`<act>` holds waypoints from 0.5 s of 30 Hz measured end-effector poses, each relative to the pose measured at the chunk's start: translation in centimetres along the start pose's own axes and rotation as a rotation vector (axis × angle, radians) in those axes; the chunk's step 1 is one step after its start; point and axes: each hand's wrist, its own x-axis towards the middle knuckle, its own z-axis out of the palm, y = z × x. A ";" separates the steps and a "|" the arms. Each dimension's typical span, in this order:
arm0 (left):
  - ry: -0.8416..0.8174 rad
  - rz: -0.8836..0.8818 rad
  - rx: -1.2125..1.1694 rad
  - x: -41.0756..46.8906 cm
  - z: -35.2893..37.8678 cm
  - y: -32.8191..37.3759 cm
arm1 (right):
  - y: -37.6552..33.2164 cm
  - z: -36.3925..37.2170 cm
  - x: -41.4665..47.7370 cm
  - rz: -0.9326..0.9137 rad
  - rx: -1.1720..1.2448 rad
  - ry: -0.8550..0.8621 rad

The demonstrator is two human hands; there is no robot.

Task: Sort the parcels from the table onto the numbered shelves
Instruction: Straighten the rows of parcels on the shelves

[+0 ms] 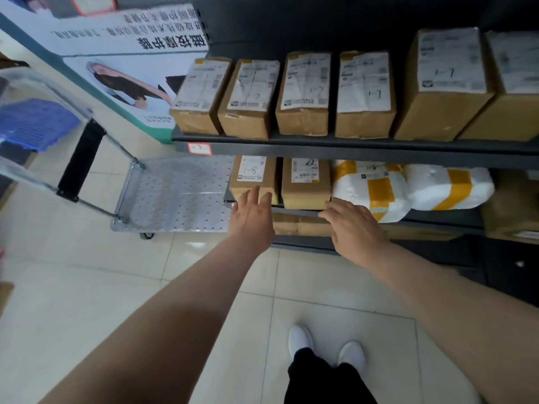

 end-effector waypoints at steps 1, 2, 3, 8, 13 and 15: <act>-0.038 -0.003 -0.002 0.1 1.2 0.4 | 0.7 0.9 0.0 0.029 -0.008 -0.024; -0.076 -0.009 -0.009 0.3 2.5 0.7 | 1.3 2.0 0.0 0.059 -0.015 -0.054; -0.111 -0.017 -0.014 0.3 3.7 0.9 | 1.7 2.9 0.2 0.085 -0.022 -0.076; -0.202 -0.019 0.044 2.0 8.5 1.5 | 4.1 7.1 0.4 0.241 -0.074 0.005; -0.161 0.069 0.008 5.4 10.7 5.1 | 7.8 10.5 -1.0 0.405 -0.142 0.018; -0.110 0.105 0.035 7.1 11.3 6.4 | 9.5 11.1 -1.0 0.385 -0.137 -0.015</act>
